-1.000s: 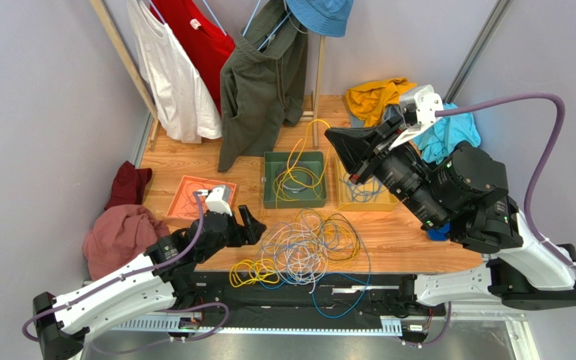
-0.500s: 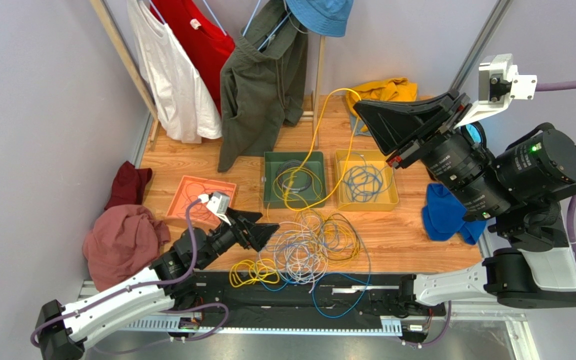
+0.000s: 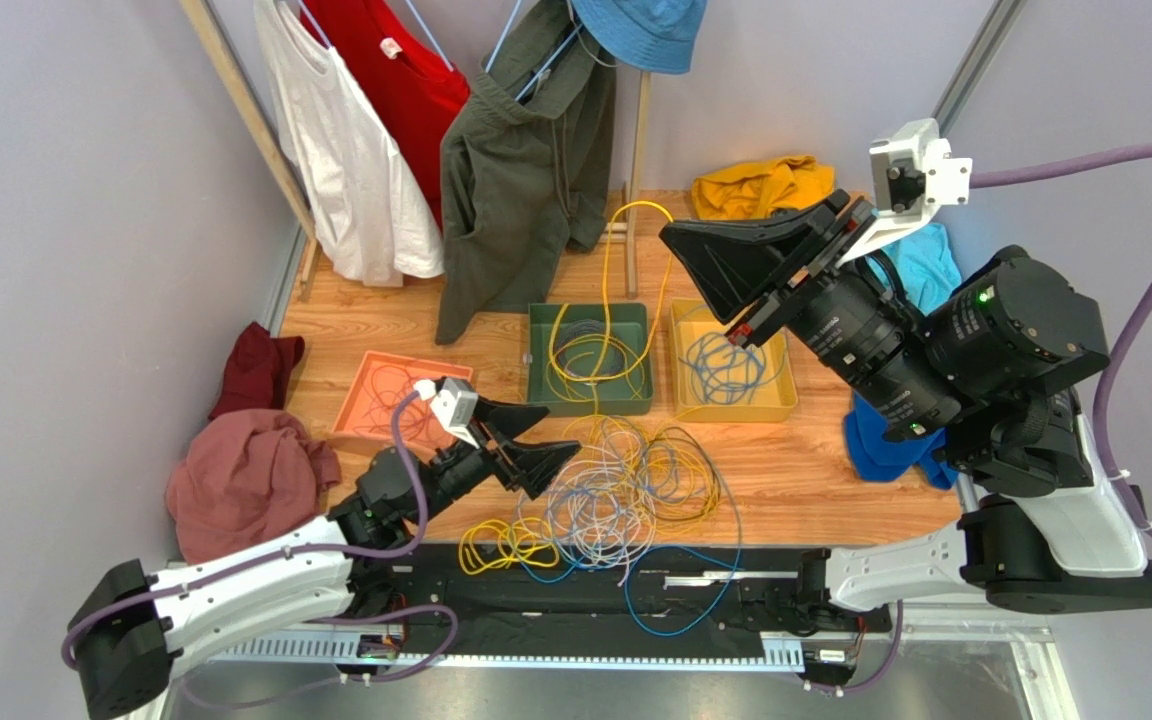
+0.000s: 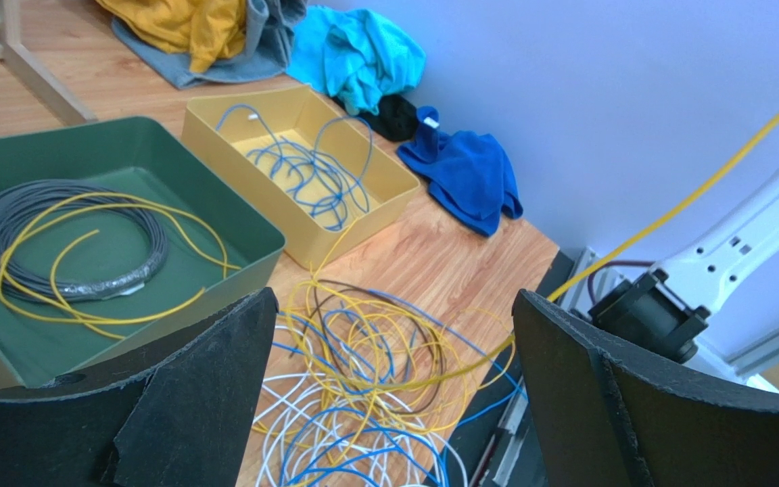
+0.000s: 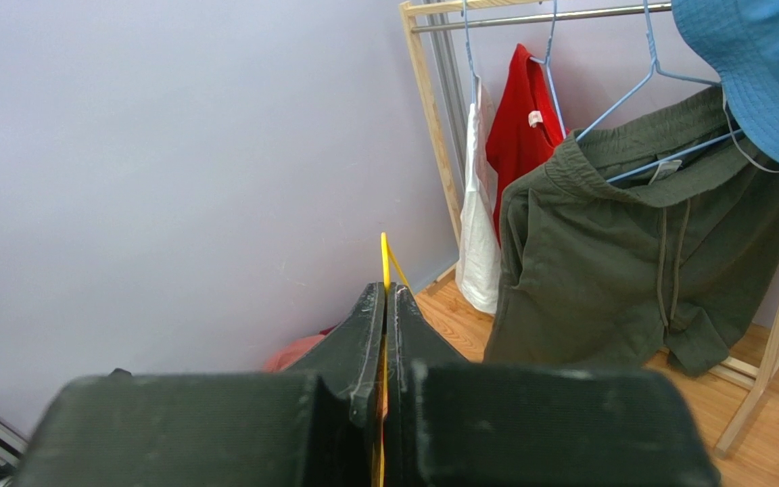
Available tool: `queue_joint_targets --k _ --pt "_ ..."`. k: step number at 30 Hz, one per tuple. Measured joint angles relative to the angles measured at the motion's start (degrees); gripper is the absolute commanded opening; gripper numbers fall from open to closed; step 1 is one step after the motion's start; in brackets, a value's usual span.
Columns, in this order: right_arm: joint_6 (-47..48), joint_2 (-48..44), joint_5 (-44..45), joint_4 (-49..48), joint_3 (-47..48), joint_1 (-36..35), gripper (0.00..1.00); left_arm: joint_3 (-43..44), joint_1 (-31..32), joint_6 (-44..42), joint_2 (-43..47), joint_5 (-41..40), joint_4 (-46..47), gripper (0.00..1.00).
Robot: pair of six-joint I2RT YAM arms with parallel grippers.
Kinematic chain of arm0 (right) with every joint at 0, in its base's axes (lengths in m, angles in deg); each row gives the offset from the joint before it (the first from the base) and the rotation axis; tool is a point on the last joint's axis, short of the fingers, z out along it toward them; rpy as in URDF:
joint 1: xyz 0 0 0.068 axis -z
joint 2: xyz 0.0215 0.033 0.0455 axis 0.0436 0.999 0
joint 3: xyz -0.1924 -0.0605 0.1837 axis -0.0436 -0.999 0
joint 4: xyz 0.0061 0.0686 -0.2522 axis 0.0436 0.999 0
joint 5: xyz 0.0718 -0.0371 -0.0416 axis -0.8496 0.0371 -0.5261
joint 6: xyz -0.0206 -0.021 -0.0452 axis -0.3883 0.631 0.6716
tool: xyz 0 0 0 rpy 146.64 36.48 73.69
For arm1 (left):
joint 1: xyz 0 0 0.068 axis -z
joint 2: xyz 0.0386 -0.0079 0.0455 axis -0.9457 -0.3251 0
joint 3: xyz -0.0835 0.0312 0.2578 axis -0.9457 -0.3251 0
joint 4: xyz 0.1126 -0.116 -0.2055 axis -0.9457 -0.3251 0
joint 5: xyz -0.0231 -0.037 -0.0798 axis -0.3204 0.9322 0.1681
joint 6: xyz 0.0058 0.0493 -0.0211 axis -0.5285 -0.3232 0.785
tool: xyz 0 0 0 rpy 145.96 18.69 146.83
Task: Untangle the cables
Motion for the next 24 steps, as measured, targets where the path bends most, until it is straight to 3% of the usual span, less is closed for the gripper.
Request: queue_joint_targets --k 14,24 --pt "0.1 0.0 0.0 0.0 -1.9 0.0 0.00 0.9 2.6 -2.2 -9.9 2.8 10.4 0.94" --pt "0.5 -1.5 0.2 -0.2 -4.9 0.0 0.00 -7.1 2.6 -1.2 11.0 -14.7 -0.5 0.92"
